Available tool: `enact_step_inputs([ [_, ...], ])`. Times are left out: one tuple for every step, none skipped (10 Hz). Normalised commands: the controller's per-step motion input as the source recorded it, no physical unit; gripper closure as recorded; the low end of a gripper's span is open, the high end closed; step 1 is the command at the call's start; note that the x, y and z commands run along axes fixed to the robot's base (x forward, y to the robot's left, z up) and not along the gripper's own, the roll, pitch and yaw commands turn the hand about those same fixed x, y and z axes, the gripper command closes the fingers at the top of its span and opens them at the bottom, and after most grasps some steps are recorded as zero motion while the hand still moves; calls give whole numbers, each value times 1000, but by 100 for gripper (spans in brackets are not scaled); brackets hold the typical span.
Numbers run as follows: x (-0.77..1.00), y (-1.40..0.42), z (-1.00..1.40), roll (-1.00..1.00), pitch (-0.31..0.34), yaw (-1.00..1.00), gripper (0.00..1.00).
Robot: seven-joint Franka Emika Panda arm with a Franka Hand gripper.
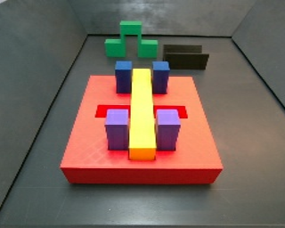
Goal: Pick up the green object. Move up. Move to above the board. Insert the green object.
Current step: Pick up the green object.
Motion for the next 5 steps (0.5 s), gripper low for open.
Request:
enact_step_inputs([
  [-3, 0, -446, -59, 130, -177, 0],
  [-66, 6, -554, -66, 150, -254, 0],
  [-43, 71, -523, -106, 160, -266, 0],
  [-106, 31, -366, -77, 86, -54, 0],
  [-34, 31, -423, -1, 9, 0, 0],
])
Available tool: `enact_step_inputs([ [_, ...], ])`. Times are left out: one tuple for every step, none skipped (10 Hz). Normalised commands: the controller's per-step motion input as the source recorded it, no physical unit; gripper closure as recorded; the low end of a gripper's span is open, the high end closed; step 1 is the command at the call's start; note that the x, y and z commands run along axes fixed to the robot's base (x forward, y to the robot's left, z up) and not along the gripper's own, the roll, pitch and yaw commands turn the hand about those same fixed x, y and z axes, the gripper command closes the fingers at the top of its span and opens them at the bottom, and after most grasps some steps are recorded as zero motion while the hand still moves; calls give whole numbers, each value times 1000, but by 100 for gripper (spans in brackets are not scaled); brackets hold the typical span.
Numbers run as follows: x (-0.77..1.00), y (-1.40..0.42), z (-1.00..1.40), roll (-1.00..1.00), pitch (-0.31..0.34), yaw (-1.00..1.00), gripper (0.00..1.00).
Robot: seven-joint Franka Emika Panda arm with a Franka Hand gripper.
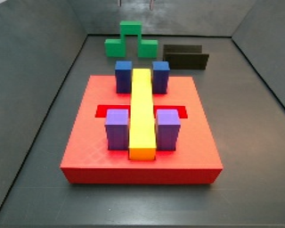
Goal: Pick up the green object. Move up. Move to above the board. Insert the green object.
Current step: Pick up the green object.
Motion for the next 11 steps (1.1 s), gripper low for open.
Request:
enact_step_inputs([
  [0, 60, -454, 0, 0, 29, 0],
  [0, 46, -409, 0, 0, 37, 0],
  [0, 49, -423, 0, 0, 29, 0],
  [-14, 63, -417, 0, 1, 9, 0],
  [-194, 166, -380, 0, 50, -9, 0],
  [-271, 151, -269, -33, 71, -120, 0],
  [-223, 100, -209, -60, 53, -103, 0],
  [-111, 3, -271, -51, 24, -6, 0],
  [-63, 0, -380, -31, 3, 0, 0],
  [-49, 0, -363, -20, 7, 0, 0],
  [-29, 0, -246, -7, 23, 0, 0],
])
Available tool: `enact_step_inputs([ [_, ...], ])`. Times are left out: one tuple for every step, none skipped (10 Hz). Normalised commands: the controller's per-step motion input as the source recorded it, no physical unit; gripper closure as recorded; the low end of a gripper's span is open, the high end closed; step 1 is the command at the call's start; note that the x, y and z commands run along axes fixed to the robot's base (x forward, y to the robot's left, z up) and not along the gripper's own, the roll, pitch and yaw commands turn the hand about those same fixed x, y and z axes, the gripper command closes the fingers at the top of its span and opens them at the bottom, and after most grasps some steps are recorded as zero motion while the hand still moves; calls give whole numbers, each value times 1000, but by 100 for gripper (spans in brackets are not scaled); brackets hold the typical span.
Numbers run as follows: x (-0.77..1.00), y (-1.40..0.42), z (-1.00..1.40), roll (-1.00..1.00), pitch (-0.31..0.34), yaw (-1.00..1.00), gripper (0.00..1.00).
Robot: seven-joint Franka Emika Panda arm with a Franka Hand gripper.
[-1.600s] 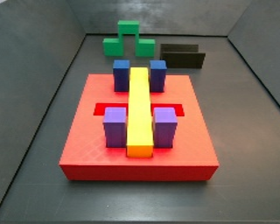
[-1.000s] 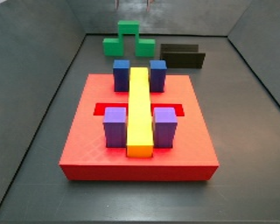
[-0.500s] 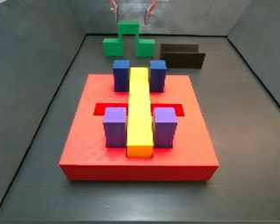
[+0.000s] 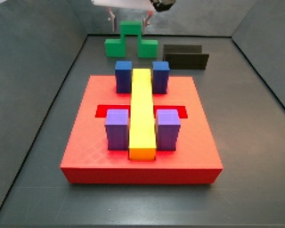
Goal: Pick up the green object. Move up. Move to above the board. Insert the green object.
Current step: Pick up the green object.
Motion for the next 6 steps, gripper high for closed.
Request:
enact_step_inputs([
  [0, 0, -40, -26, 0, 0, 0],
  [-26, 0, -94, -10, 16, 0, 0],
  [-51, 0, -123, 0, 7, 0, 0],
  [-23, 0, -94, 0, 7, 0, 0],
  [0, 0, 0, 0, 0, 0, 100],
  [0, 0, 0, 0, 0, 0, 100],
])
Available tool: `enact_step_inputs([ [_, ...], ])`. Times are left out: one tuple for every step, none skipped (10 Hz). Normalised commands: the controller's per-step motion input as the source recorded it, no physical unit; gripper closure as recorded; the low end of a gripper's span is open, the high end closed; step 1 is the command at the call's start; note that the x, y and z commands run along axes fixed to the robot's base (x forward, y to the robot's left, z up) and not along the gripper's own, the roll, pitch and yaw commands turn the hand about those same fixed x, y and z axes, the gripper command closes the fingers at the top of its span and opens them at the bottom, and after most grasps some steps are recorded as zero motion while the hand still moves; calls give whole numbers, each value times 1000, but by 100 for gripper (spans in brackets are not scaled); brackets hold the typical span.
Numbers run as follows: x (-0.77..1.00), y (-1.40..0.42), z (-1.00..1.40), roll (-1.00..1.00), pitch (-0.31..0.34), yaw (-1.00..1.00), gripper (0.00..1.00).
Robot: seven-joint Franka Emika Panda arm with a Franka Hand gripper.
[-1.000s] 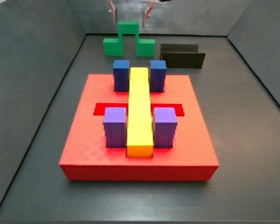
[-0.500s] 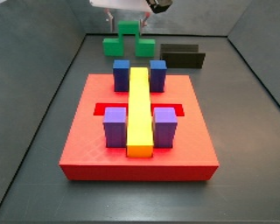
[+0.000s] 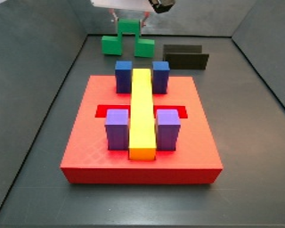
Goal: Pick up the green object. Move up. Move to above the board. Insert the green object.
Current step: Pick up the green object, then move up.
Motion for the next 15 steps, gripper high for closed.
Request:
enact_step_inputs([
  [0, 0, 0, 0, 0, 0, 100],
  [0, 0, 0, 0, 0, 0, 100],
  [0, 0, 0, 0, 0, 0, 100],
  [0, 0, 0, 0, 0, 0, 100],
  [0, 0, 0, 0, 0, 0, 100],
  [0, 0, 0, 0, 0, 0, 100],
  [0, 0, 0, 0, 0, 0, 100],
  [0, 0, 0, 0, 0, 0, 100],
  [0, 0, 0, 0, 0, 0, 100],
  [0, 0, 0, 0, 0, 0, 100],
  [0, 0, 0, 0, 0, 0, 100],
  [0, 0, 0, 0, 0, 0, 100],
  [0, 0, 0, 0, 0, 0, 100],
  [0, 0, 0, 0, 0, 0, 100],
  [0, 0, 833, 0, 0, 0, 100],
])
